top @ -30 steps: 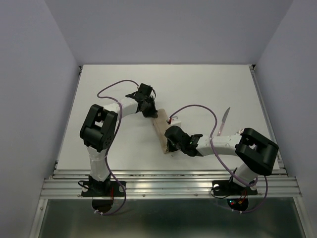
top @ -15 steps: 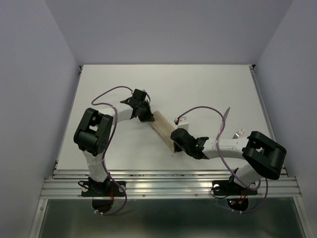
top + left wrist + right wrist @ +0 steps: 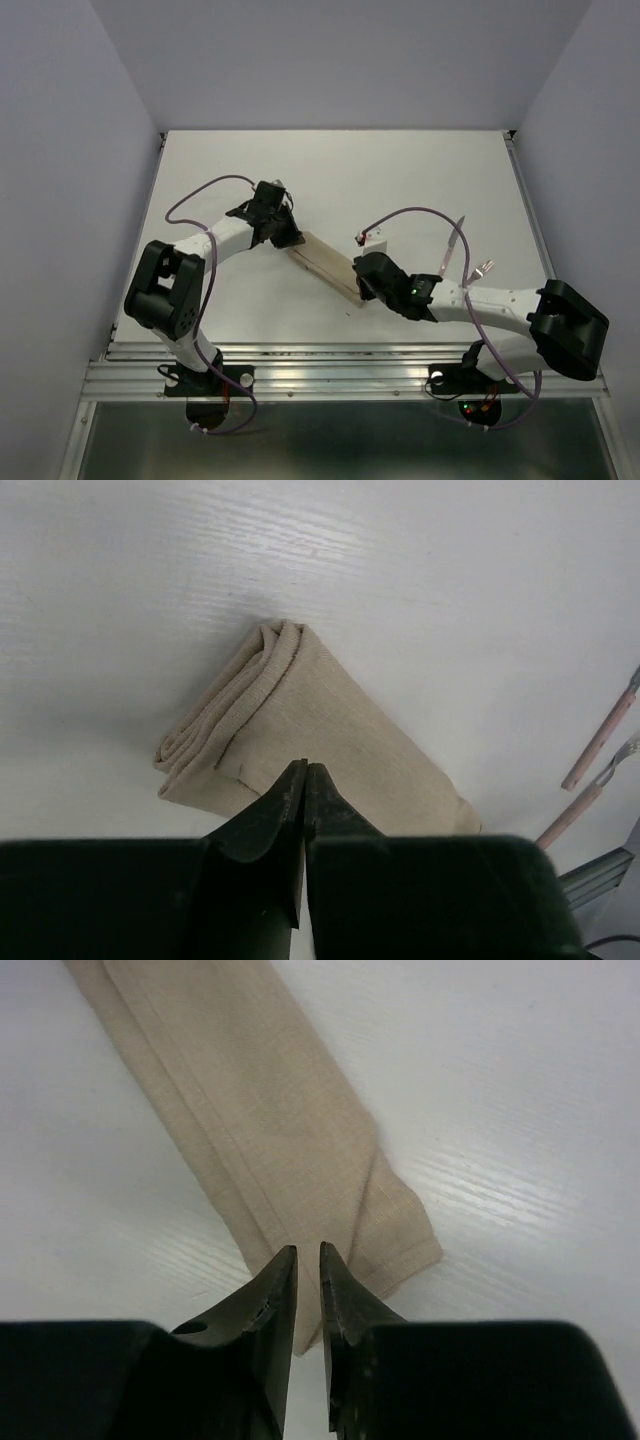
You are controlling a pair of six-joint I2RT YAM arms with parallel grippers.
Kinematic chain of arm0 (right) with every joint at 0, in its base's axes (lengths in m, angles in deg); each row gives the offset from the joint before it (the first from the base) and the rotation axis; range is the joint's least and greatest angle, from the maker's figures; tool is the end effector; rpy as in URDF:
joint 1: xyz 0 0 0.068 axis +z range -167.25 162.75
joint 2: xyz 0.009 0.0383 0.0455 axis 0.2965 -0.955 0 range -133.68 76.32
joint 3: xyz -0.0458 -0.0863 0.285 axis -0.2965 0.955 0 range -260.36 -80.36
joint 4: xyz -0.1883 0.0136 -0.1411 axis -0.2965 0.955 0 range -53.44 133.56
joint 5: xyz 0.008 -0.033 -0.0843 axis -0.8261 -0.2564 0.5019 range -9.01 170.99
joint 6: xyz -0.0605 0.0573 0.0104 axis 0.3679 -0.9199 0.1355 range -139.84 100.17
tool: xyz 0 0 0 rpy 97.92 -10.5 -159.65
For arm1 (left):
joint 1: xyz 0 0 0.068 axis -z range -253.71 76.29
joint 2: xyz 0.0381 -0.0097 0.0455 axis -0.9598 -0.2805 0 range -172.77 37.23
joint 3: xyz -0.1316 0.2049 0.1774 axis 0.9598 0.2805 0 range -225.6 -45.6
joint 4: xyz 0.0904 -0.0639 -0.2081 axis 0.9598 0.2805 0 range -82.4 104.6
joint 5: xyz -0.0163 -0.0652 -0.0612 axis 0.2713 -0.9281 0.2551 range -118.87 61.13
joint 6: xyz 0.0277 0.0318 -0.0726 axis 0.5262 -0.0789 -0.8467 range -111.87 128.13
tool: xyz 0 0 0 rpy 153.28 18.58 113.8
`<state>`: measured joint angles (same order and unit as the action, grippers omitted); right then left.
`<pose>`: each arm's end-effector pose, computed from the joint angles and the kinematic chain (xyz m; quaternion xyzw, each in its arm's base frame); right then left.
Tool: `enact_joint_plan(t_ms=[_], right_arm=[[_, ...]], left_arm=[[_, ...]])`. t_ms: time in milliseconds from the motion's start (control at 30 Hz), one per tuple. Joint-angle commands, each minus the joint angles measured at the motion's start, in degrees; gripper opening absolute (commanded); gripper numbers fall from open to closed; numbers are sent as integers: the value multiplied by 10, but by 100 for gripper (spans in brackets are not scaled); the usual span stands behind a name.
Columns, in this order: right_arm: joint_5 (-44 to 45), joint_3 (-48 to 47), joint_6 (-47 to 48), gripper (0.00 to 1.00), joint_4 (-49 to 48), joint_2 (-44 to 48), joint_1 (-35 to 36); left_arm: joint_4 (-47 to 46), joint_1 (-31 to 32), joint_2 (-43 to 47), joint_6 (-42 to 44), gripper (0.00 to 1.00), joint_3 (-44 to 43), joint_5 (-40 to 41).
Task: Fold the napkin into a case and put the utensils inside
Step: Rotate the smaller rectangle-folded napkin at the center of the board, then pick up the top corner of the smaller rectangle folded napkin from the center of the board.
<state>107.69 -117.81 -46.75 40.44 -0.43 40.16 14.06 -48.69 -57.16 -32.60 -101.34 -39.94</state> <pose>0.1683 0.2019 0.2121 -0.1463 0.8856 0.1024 0.4287 0.3136 -0.1620 0.2136 -0.0893 0.9163 -0.2811 0.2709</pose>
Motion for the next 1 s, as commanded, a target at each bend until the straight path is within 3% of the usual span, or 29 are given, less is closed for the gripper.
enact_joint_plan(t_ms=[0, 200, 433, 467, 667, 967], right_arm=[[-52, -70, 36, 25, -15, -13, -2], [-73, -200, 49, 32, 30, -124, -2], [-89, -348, 81, 32, 68, -259, -2], [-91, -374, 84, 36, 75, -285, -2], [-112, -449, 114, 53, 94, -349, -2], [-97, -499, 131, 57, 98, -404, -2]], left_arm=[[46, -1, 60, 41, 18, -73, 17], [104, -22, 105, 59, 26, -93, 48], [117, -101, 166, 45, 32, -12, 42], [118, -116, 177, 46, 33, -4, 40], [124, -148, 204, 51, 40, 28, 34], [120, -160, 214, 54, 41, 43, 29]])
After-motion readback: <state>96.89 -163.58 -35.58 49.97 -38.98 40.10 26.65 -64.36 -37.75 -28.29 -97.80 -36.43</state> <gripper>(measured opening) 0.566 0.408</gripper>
